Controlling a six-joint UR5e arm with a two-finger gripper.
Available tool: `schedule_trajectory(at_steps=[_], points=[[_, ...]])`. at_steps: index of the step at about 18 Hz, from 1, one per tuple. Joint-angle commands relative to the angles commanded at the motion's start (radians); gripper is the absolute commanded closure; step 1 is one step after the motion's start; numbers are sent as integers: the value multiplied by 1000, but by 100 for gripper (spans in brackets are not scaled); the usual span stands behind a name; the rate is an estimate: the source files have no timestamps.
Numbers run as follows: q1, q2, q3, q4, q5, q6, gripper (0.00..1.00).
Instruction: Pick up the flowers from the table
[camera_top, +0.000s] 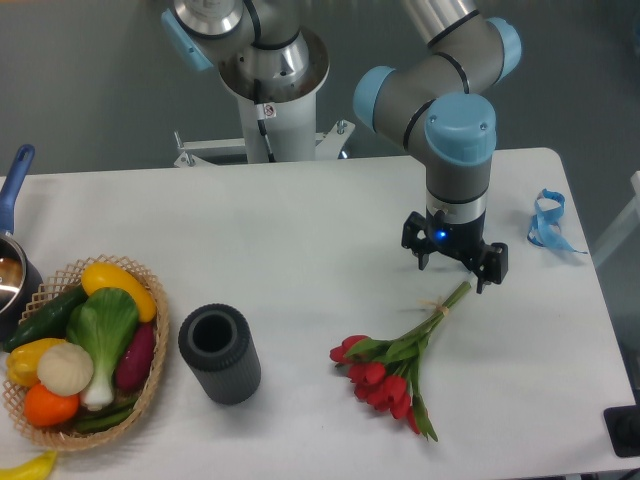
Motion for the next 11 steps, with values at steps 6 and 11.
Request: schedule_trajectory(at_steps=[6, 11], points=[[-2, 0, 2, 2, 0, -2, 0], [-9, -9, 6, 26, -2, -6, 0]])
